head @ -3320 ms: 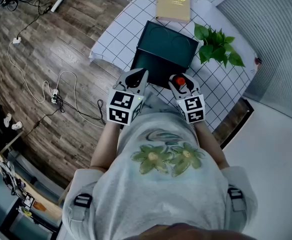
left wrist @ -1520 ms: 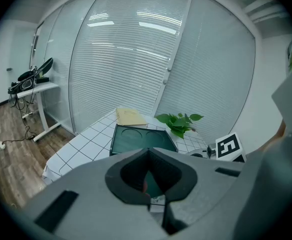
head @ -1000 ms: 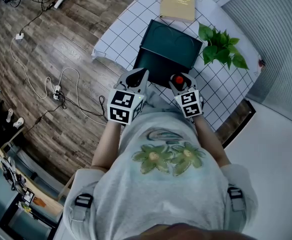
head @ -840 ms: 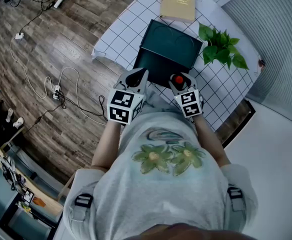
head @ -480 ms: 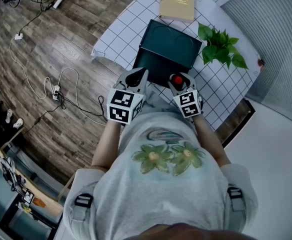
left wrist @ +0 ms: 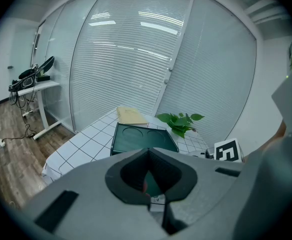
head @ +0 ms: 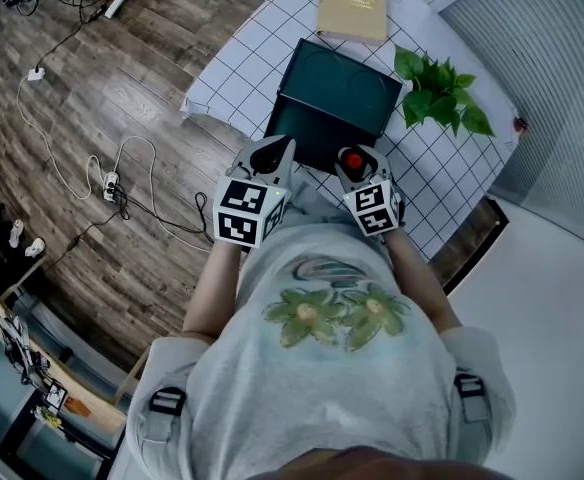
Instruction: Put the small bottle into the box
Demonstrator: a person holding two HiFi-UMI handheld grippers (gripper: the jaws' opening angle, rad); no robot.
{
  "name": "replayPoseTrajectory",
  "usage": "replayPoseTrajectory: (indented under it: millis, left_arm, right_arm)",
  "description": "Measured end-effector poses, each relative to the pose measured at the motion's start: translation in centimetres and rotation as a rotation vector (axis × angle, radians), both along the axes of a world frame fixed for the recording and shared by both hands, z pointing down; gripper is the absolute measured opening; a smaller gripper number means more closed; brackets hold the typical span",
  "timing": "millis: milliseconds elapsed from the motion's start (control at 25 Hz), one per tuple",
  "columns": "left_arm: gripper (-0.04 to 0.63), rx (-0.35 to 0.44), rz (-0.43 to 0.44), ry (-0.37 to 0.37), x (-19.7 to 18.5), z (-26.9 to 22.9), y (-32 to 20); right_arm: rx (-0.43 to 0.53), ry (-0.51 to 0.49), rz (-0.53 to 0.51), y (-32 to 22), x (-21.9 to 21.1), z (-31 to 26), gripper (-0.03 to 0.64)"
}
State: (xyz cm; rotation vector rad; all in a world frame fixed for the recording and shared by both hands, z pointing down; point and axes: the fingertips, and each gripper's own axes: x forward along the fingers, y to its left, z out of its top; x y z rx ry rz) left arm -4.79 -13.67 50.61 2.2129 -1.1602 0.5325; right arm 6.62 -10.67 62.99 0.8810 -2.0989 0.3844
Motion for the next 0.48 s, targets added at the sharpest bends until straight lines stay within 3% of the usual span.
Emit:
replayPoseTrajectory:
  millis: [480]
  left_arm:
    - [0.006, 0.025, -0.006, 0.008, 0.0, -0.9, 0.2]
  right_arm:
    - [0.053, -0.015, 0.002, -0.2, -0.2, -1.7, 0.219]
